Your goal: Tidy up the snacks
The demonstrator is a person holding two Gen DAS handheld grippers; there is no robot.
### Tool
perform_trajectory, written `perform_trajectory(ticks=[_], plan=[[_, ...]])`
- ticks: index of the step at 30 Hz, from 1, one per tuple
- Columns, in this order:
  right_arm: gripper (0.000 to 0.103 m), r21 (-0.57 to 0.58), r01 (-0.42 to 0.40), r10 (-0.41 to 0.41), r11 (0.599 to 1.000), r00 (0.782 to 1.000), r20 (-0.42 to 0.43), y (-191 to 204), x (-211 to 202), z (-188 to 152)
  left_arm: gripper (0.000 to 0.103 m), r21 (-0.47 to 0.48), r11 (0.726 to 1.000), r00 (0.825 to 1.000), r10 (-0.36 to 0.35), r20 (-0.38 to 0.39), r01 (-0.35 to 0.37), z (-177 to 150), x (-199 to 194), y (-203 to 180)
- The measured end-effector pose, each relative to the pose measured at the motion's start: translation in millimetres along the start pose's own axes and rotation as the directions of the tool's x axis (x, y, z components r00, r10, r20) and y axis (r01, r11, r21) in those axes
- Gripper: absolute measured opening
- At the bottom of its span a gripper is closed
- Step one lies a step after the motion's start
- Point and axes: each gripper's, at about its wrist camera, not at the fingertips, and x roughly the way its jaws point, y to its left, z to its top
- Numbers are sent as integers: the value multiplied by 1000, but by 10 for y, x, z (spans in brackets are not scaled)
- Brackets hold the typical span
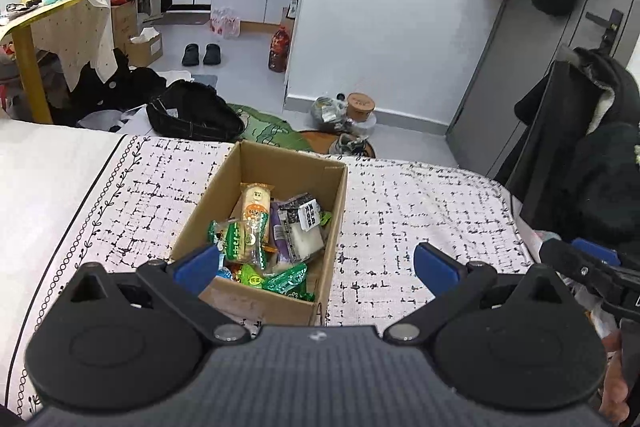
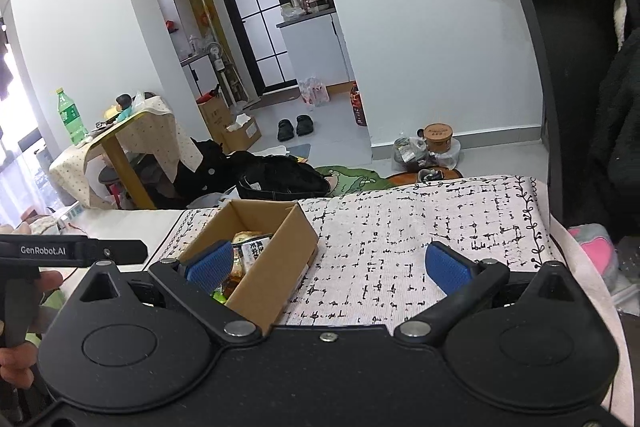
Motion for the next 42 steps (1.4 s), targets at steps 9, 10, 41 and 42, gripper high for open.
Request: perform_trajectory(ticks=[9,10,41,42], plan=[[103,-26,13,-14,1000,1000,-9,172,-252,-52,103,0,1000,999,-25,35,25,-12,-323,119],[103,-27,13,-13,1000,1000,-8,187,-277,-57,103,3,999,999,-32,37,32,-11,-356,126],[103,-53,2,-3,999,1000,-26,626,-1001,-229,103,154,978,987,-151,51,141,-316,-1196,91],[103,-50,8,-9,999,1000,-25,626,-1014,-230,103,146,979,987,-153,46,145,-323,-1206,101]])
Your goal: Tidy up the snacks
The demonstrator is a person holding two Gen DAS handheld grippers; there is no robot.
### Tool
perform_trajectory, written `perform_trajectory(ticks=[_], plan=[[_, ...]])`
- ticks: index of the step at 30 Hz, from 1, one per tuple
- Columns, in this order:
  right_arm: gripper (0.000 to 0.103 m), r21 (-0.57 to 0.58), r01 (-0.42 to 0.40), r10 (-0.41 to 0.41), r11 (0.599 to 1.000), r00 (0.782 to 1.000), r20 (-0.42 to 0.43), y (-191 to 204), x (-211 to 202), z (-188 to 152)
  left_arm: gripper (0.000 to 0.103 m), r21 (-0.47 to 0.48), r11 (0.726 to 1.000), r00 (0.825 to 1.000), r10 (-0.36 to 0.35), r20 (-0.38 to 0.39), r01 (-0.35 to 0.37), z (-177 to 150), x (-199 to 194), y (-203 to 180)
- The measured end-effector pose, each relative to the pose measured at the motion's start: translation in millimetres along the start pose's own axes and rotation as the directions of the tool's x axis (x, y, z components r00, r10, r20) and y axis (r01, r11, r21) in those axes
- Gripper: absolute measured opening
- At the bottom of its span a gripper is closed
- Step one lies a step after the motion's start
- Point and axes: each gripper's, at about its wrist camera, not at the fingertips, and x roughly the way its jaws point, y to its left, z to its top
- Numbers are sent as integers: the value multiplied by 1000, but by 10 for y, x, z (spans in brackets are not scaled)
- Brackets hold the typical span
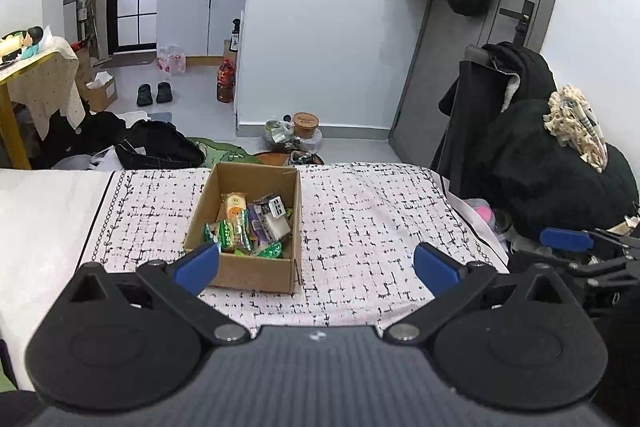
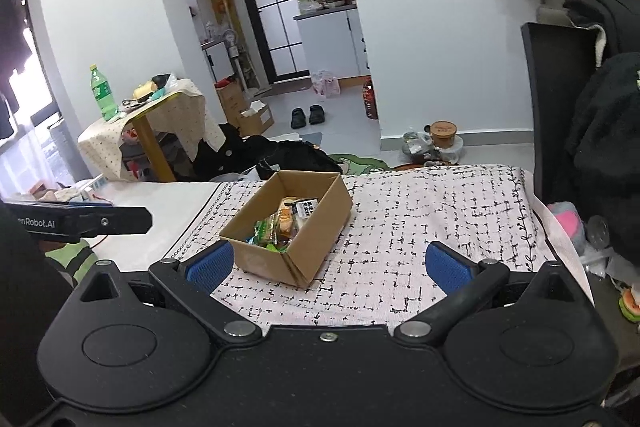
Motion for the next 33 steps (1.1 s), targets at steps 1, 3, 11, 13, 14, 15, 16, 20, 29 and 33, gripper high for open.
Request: perform_trajectory(ticks=[1,3,11,13,14,15,16,20,29,33], plan=[[103,4,5,-5,1000,1000,-1,-2,-10,-2,103,-9,1000,1000,0,-1,0,-10,-12,20],[103,11,14,-14,1000,1000,-5,-9,-23,-9,103,-11,1000,1000,7,7,-7,-28,-51,47],[103,23,43,-43,999,999,-14,-1,-40,-23,103,17,1000,1000,-5,4,5,-91,-144,26],[103,25,46,-45,999,999,-15,0,-40,-29,103,22,1000,1000,-6,6,6,-99,-170,29],[103,26,48,-47,999,999,-16,1,-39,-28,103,24,1000,1000,-5,7,5,-100,-178,30],[103,27,49,-49,998,999,-16,-1,-36,-27,103,25,1000,1000,-3,11,2,-101,-192,34],[103,28,51,-50,998,999,-16,-6,-39,-30,103,24,1000,1000,1,19,-2,-101,-207,38],[103,28,54,-54,998,998,-19,-7,-41,-30,103,23,1000,1000,5,25,-5,-102,-233,44],[103,30,58,-57,998,998,-23,9,-39,-37,103,29,1000,1000,8,27,-8,-95,-245,35],[103,34,56,-55,998,998,-26,-3,-31,-38,103,27,1000,1000,5,26,-5,-91,-243,28]])
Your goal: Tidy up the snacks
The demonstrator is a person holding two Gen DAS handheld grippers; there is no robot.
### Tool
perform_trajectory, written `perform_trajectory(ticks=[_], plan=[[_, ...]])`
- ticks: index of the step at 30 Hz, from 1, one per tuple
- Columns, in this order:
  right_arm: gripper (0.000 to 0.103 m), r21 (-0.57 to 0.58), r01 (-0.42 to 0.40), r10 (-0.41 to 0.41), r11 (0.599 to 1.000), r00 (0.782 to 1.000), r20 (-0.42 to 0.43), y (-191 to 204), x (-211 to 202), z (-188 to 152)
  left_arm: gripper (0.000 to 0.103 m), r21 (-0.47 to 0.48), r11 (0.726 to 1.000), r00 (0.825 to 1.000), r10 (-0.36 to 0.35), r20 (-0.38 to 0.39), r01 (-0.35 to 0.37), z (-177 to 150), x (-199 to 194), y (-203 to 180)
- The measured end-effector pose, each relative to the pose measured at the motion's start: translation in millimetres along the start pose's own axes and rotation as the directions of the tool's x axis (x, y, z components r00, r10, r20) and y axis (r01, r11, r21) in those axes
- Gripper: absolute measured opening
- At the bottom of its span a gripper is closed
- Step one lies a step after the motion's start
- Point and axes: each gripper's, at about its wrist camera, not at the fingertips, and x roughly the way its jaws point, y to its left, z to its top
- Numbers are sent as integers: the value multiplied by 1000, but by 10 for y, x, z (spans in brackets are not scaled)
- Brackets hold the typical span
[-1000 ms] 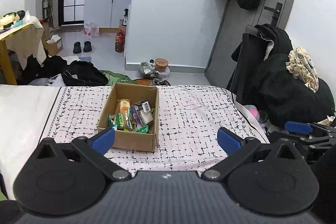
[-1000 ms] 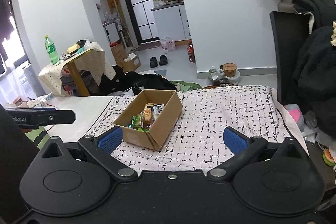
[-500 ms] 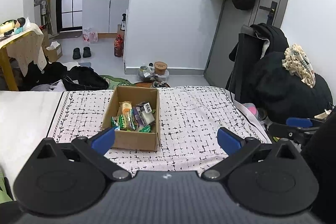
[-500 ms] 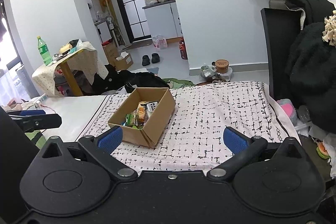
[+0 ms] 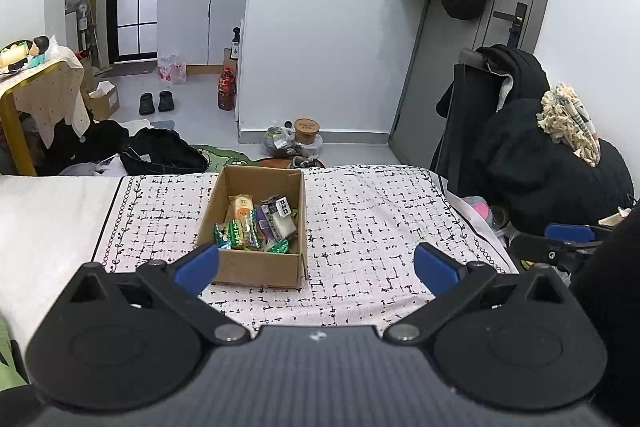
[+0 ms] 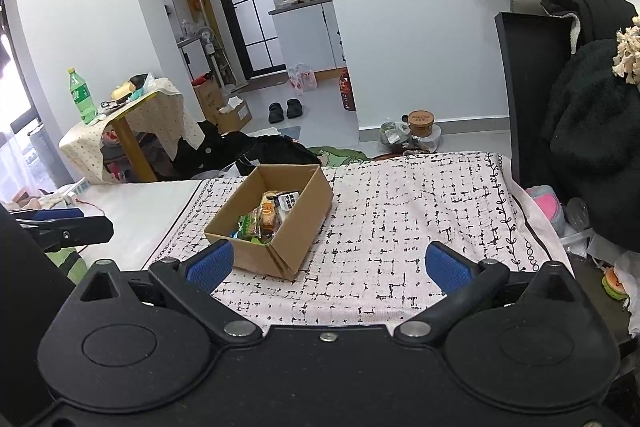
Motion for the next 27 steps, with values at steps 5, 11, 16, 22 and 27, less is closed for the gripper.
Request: perform_trajectory(ticks=[5,11,16,22,27], plan=[[103,4,-2,2,1000,1000,-1,-12,-3,-1,103,-4,1000,1000,-4,-4,4,9,6,11],[103,5,-1,1,1000,1000,-5,-13,-3,8,103,-1,1000,1000,-8,-10,8,0,16,7],[103,4,0,0,1000,1000,-4,-16,-1,7,103,6,1000,1000,-5,-14,5,-5,26,-3],[103,7,0,1,1000,1000,-5,-13,2,4,103,4,1000,1000,-5,-13,5,-5,27,-5],[103,4,4,-4,1000,1000,-3,-13,-1,5,103,6,1000,1000,-4,-12,4,-6,25,-6]])
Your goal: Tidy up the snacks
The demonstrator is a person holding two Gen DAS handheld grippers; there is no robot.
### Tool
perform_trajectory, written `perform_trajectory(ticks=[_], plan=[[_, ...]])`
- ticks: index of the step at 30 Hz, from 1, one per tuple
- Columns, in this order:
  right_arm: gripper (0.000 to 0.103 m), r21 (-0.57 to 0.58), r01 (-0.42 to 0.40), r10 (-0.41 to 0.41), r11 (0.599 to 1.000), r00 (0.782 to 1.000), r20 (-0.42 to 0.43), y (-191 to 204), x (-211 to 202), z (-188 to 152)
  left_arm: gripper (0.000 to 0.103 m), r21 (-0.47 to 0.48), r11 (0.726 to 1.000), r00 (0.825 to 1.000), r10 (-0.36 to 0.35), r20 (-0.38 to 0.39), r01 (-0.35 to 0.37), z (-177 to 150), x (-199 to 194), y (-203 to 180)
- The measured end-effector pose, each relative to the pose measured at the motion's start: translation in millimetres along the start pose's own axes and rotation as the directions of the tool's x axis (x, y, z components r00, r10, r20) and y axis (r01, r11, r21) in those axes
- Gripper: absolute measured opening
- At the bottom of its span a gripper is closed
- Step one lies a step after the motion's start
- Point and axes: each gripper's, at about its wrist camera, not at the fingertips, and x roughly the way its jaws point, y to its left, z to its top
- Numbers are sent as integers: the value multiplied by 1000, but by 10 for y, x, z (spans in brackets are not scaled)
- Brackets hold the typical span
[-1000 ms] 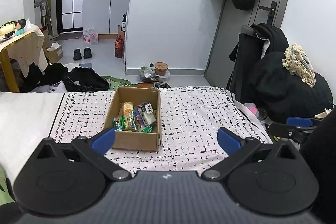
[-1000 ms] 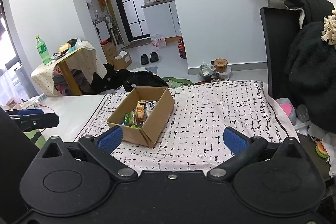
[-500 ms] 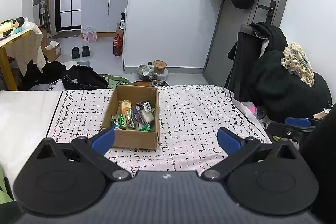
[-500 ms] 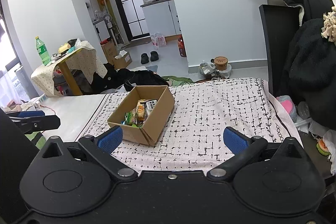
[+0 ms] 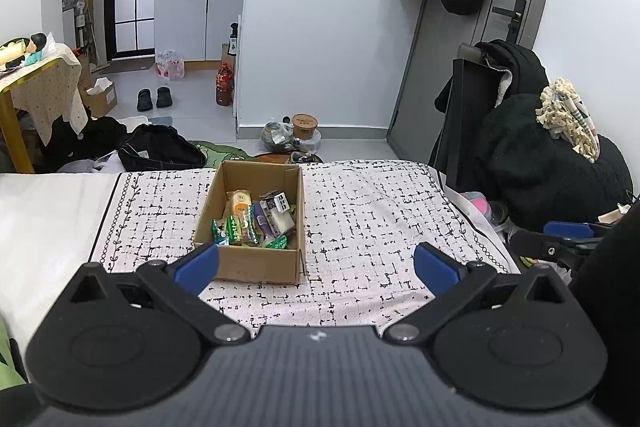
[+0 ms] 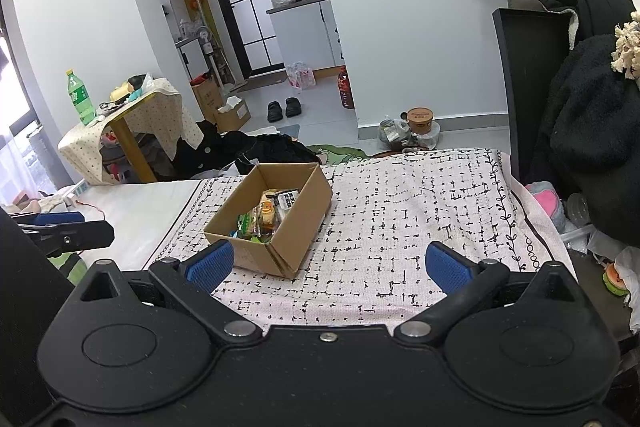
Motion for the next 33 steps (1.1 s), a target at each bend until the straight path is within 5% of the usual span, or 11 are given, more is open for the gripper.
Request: perform_trajectory(ticks=[33], plan=[[103,5,2,-2,1000,1000,-2,-11,2,-2,103,-19,1000,1000,-5,-4,5,-53,11,18]])
